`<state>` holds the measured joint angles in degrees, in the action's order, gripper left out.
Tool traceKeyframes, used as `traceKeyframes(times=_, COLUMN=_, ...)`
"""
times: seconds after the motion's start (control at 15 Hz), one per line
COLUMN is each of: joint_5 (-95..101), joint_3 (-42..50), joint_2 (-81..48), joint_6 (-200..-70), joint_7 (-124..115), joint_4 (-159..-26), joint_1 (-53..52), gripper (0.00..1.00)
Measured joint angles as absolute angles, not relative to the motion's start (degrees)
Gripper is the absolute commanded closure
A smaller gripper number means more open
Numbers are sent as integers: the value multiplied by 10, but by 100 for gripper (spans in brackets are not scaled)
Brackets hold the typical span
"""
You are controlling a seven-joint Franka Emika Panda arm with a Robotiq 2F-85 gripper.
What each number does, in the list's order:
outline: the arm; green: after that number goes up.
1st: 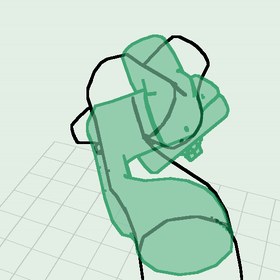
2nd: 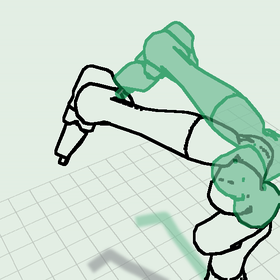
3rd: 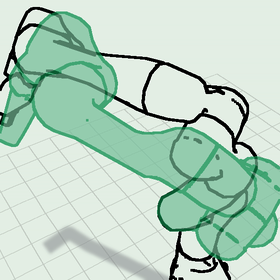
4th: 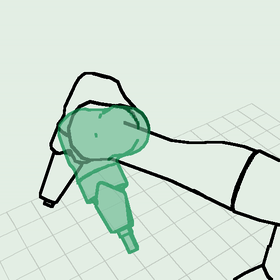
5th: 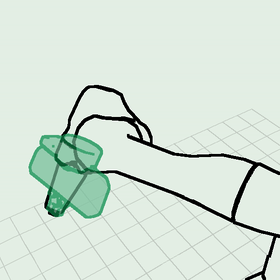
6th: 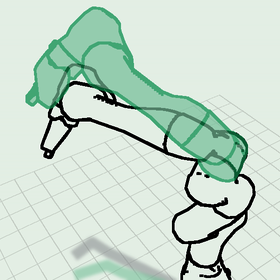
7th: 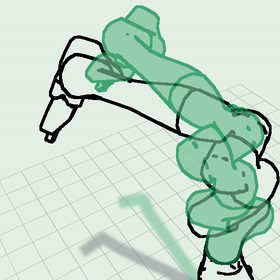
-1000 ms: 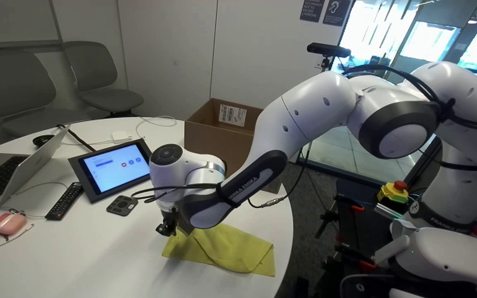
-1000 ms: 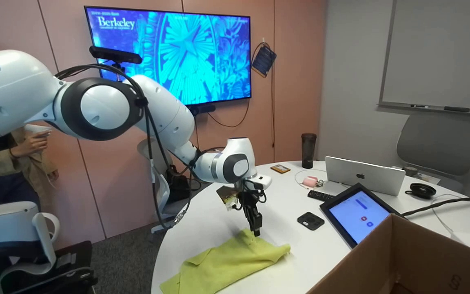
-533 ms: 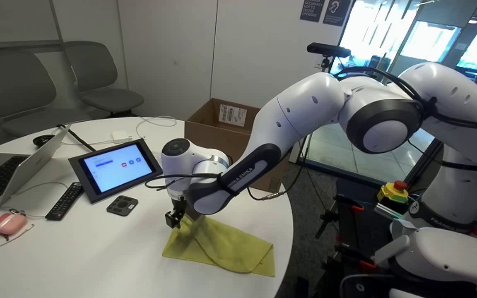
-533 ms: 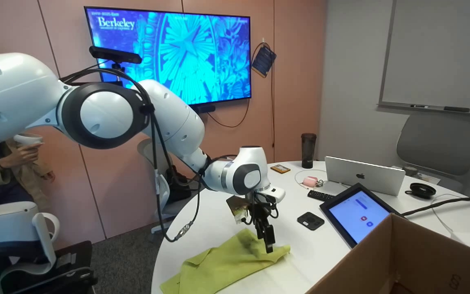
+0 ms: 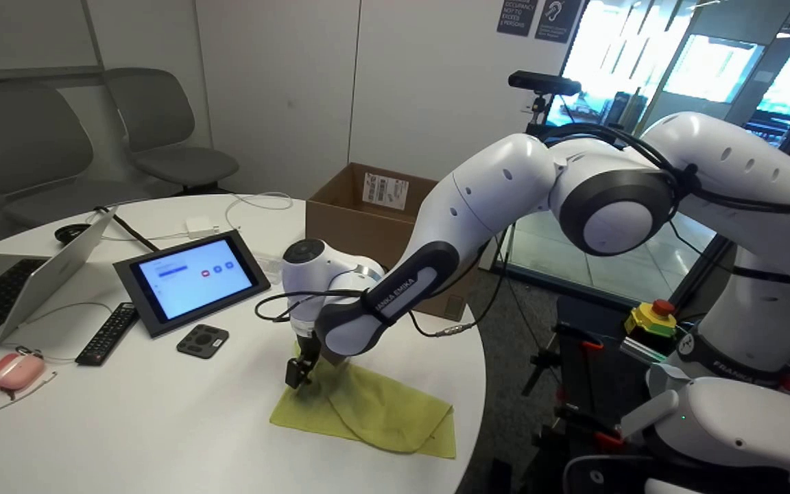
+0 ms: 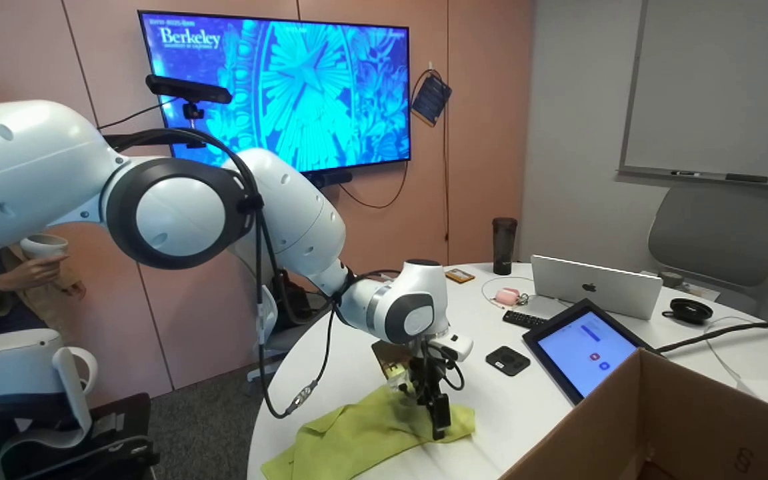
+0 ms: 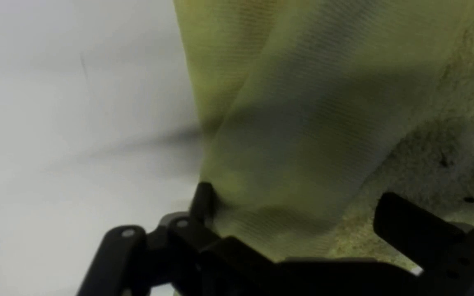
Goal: Pick up the marker, put it on the towel , fold the towel together with the marker and put it in the box
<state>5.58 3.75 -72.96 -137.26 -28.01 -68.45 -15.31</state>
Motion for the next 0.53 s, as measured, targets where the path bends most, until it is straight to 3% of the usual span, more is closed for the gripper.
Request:
traceKeyframes(times=0.07, joint_5=54, joint_3=36, joint_2=-732, joint_6=-1371, joint_7=-274, joint_4=-682, joint_1=-151, gripper=26)
traceKeyframes(times=0.53, joint_5=52, joint_3=34, joint_2=-734, joint_6=-1354, joint_7=-264, joint_4=-675, joint_1=-142, gripper=82)
